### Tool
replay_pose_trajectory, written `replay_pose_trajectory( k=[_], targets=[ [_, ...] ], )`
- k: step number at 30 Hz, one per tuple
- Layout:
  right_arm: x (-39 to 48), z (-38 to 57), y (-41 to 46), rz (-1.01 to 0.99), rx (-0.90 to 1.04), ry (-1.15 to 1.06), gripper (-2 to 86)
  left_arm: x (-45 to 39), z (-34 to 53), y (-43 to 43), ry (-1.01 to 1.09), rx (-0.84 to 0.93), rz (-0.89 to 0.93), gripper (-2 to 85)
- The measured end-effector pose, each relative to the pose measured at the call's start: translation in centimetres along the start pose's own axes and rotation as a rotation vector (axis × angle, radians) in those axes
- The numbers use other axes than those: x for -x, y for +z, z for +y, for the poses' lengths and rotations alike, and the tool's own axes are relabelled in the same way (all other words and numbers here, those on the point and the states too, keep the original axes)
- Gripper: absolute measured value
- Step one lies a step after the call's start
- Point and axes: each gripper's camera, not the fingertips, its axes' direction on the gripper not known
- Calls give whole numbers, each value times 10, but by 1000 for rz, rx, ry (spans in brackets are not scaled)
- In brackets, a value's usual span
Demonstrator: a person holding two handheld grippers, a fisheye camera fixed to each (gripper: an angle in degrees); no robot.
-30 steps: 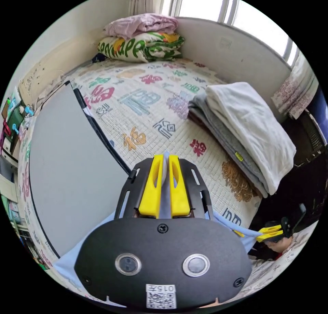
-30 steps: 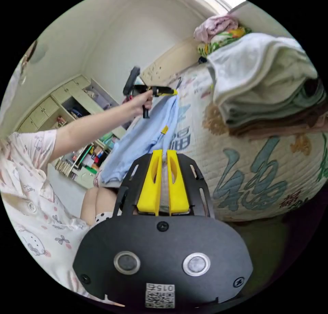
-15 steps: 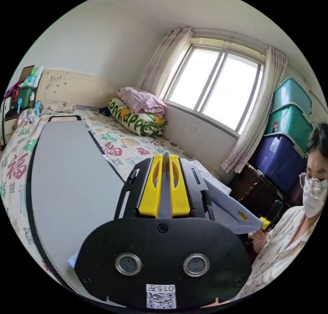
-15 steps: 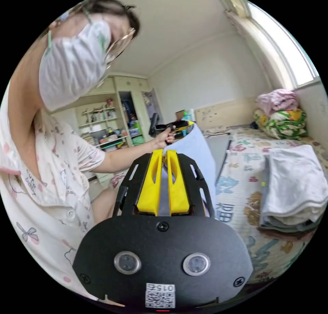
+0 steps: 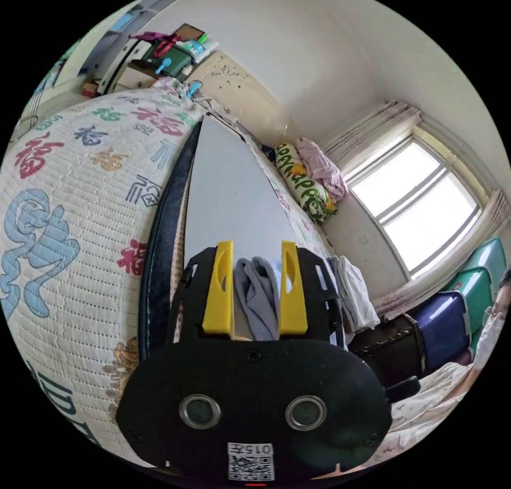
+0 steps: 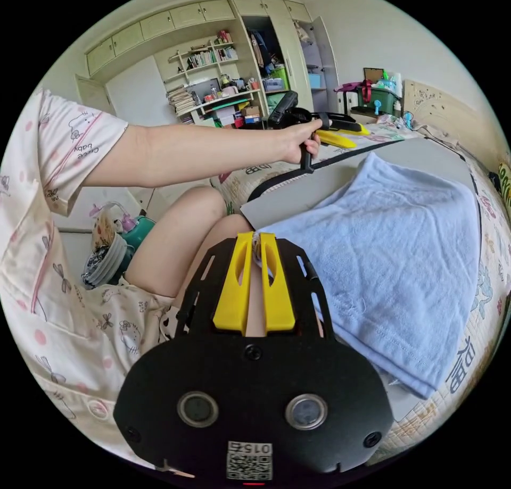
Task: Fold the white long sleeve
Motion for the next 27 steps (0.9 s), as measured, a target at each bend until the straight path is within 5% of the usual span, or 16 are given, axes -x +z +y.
replay_pose_trajectory(
  k=[8,15,27],
  targets=[
    [-55,88,12,4,77,41,16,-59,30,60,236,194,-74,28],
    [-93,137,12,-58,65,24,16,-104,41,18,330,86,-194,1],
    [-179,231,123,52,165,67,22,-183,85,96,454,242,-569,-4]
  ],
)
